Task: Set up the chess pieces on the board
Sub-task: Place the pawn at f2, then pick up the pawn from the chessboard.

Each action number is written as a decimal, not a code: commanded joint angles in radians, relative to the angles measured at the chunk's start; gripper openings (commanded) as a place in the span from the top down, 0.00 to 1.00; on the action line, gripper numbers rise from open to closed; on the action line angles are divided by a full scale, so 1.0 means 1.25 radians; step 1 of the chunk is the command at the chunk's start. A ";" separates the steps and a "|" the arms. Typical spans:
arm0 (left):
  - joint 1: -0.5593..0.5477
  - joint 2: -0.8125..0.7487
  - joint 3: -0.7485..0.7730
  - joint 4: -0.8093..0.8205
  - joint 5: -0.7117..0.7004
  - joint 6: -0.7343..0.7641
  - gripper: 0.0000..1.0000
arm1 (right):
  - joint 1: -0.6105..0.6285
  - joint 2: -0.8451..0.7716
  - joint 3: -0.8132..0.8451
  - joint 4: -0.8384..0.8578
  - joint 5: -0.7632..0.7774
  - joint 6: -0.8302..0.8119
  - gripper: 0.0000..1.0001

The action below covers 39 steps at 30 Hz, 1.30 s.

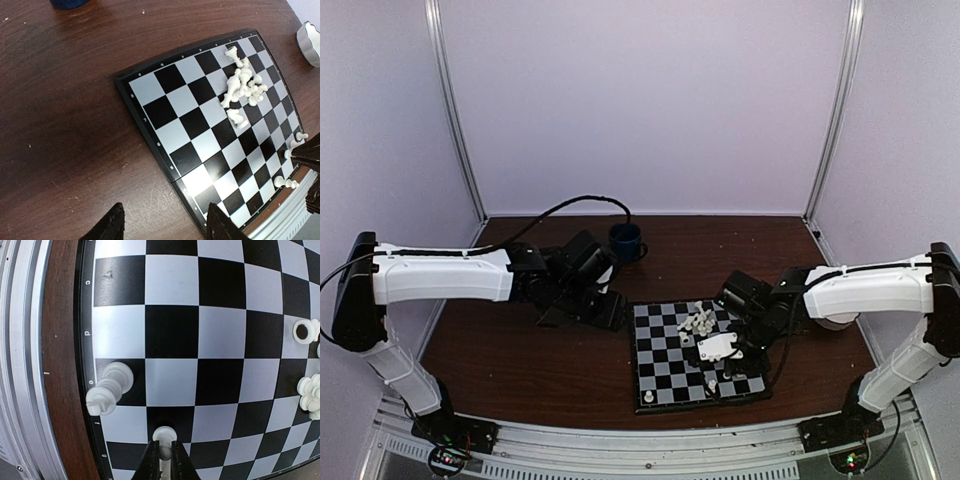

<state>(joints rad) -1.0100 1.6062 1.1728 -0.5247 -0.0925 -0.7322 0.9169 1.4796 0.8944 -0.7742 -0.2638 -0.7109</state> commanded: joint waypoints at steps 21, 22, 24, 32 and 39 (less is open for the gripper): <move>-0.005 0.008 0.007 0.012 0.008 0.011 0.44 | 0.012 -0.047 0.052 -0.035 0.045 0.016 0.73; -0.005 0.009 0.009 0.008 0.006 0.014 0.44 | 0.008 -0.061 0.063 -0.047 0.043 0.013 0.73; -0.005 0.009 0.012 0.006 0.004 0.016 0.44 | -0.009 -0.082 0.092 -0.062 0.030 0.009 0.72; -0.007 0.008 0.018 0.009 0.014 0.017 0.44 | -0.098 0.006 0.218 -0.046 0.008 0.022 0.75; -0.018 -0.013 0.007 -0.001 0.016 0.009 0.44 | -0.119 0.145 0.307 -0.037 0.009 0.034 0.78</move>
<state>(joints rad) -1.0164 1.6123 1.1728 -0.5262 -0.0845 -0.7311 0.7784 1.5826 1.2057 -0.8124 -0.2512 -0.6868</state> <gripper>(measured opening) 0.562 0.225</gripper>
